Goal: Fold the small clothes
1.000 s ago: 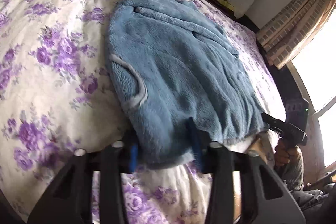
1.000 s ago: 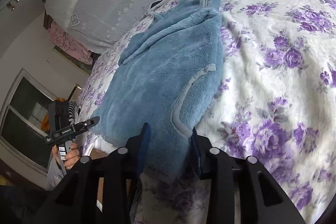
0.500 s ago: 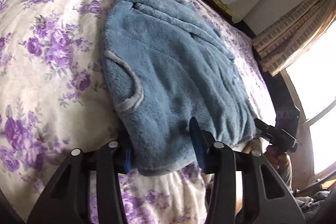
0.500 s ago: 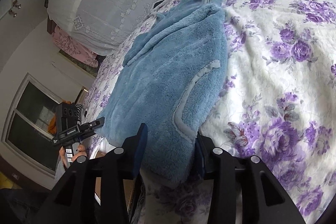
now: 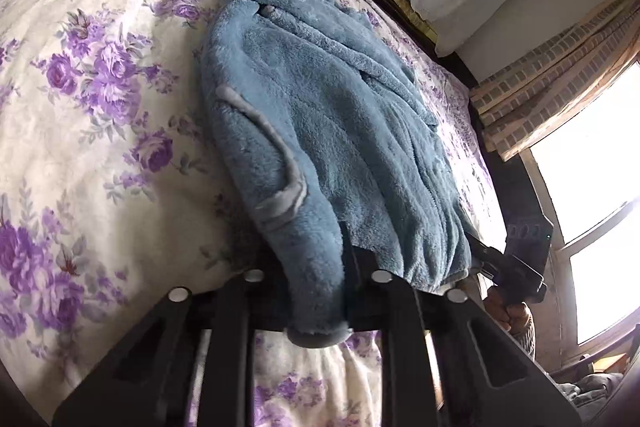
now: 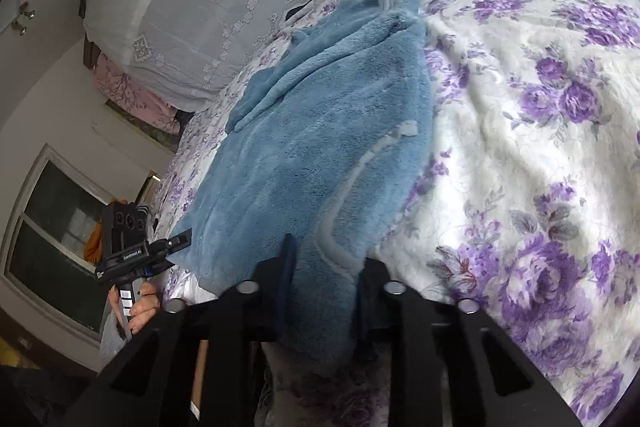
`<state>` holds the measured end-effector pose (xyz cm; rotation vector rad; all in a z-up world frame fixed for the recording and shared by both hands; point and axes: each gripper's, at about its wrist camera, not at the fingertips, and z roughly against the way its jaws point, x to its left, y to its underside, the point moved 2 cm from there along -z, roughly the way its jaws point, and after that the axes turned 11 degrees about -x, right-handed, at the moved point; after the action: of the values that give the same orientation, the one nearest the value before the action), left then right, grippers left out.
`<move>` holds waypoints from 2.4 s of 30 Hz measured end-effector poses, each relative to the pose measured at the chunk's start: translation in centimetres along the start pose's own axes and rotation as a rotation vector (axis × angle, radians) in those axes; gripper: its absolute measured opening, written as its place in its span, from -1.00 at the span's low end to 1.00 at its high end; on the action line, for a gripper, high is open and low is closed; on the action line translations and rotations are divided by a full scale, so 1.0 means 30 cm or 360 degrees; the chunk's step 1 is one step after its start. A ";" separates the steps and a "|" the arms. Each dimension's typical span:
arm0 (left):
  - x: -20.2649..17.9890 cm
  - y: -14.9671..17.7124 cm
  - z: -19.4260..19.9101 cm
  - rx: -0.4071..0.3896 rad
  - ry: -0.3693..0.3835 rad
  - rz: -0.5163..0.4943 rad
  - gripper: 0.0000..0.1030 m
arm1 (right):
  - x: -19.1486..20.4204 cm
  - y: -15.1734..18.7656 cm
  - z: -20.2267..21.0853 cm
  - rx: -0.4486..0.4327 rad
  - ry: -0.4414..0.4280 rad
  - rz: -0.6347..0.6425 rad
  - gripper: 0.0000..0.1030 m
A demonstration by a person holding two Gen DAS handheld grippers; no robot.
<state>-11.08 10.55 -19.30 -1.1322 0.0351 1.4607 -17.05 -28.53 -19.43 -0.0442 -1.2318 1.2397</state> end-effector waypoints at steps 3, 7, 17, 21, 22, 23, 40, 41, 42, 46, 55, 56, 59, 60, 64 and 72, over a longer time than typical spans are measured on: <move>-0.021 -0.003 0.045 -0.0061 -0.0001 -0.0037 -0.76 | 0.015 -0.006 0.033 -0.0066 0.0009 0.0000 -0.70; -0.039 -0.020 0.106 -0.0136 0.0025 -0.0060 -0.75 | 0.048 -0.027 0.068 -0.0103 -0.0041 0.0032 -0.71; 0.031 0.011 0.016 0.0041 -0.0065 0.0043 -0.53 | -0.038 0.006 0.011 0.0028 0.0011 -0.0084 -0.66; -0.008 -0.001 0.030 0.0001 -0.0077 -0.0015 -0.70 | -0.010 -0.013 0.037 -0.0049 0.0003 -0.0071 -0.66; -0.019 -0.012 0.038 -0.0020 -0.0072 -0.0033 -0.70 | 0.006 -0.026 0.045 -0.0070 -0.0010 -0.0050 -0.66; -0.028 -0.023 0.044 -0.0036 -0.0072 -0.0051 -0.70 | 0.019 -0.040 0.048 -0.0081 -0.0017 -0.0027 -0.66; -0.128 -0.320 0.005 -0.0233 -0.0063 -0.0195 -0.71 | 0.079 -0.309 -0.003 -0.0246 -0.0082 0.0035 -0.66; -0.129 -0.331 0.000 -0.0234 -0.0065 -0.0198 -0.71 | 0.081 -0.322 -0.011 -0.0247 -0.0082 0.0040 -0.66; -0.133 -0.346 -0.008 -0.0238 -0.0068 -0.0201 -0.71 | 0.082 -0.335 -0.020 -0.0247 -0.0082 0.0044 -0.66; -0.139 -0.383 -0.030 -0.0243 -0.0077 -0.0215 -0.71 | 0.091 -0.379 -0.053 -0.0244 -0.0079 0.0065 -0.66; -0.126 -0.469 -0.092 -0.0221 -0.0100 -0.0225 -0.71 | 0.076 -0.469 -0.149 -0.0212 -0.0049 0.0072 -0.66; -0.123 -0.480 -0.101 -0.0217 -0.0106 -0.0229 -0.71 | 0.072 -0.480 -0.163 -0.0207 -0.0044 0.0068 -0.66; -0.118 -0.508 -0.122 -0.0214 -0.0114 -0.0226 -0.71 | 0.060 -0.506 -0.195 -0.0203 -0.0034 0.0050 -0.66; -0.116 -0.520 -0.131 -0.0214 -0.0116 -0.0227 -0.71 | 0.057 -0.513 -0.205 -0.0203 -0.0032 0.0044 -0.66; -0.111 -0.557 -0.161 -0.0216 -0.0126 -0.0222 -0.71 | 0.045 -0.557 -0.256 -0.0193 -0.0020 0.0042 -0.66; -0.108 -0.646 -0.227 -0.0235 -0.0171 -0.0235 -0.71 | 0.016 -0.643 -0.345 -0.0188 0.0016 0.0031 -0.66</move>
<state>7.36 9.30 -9.76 -1.1479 -0.2304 1.4073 3.33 -30.23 -11.58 -0.1487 -1.2976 1.1814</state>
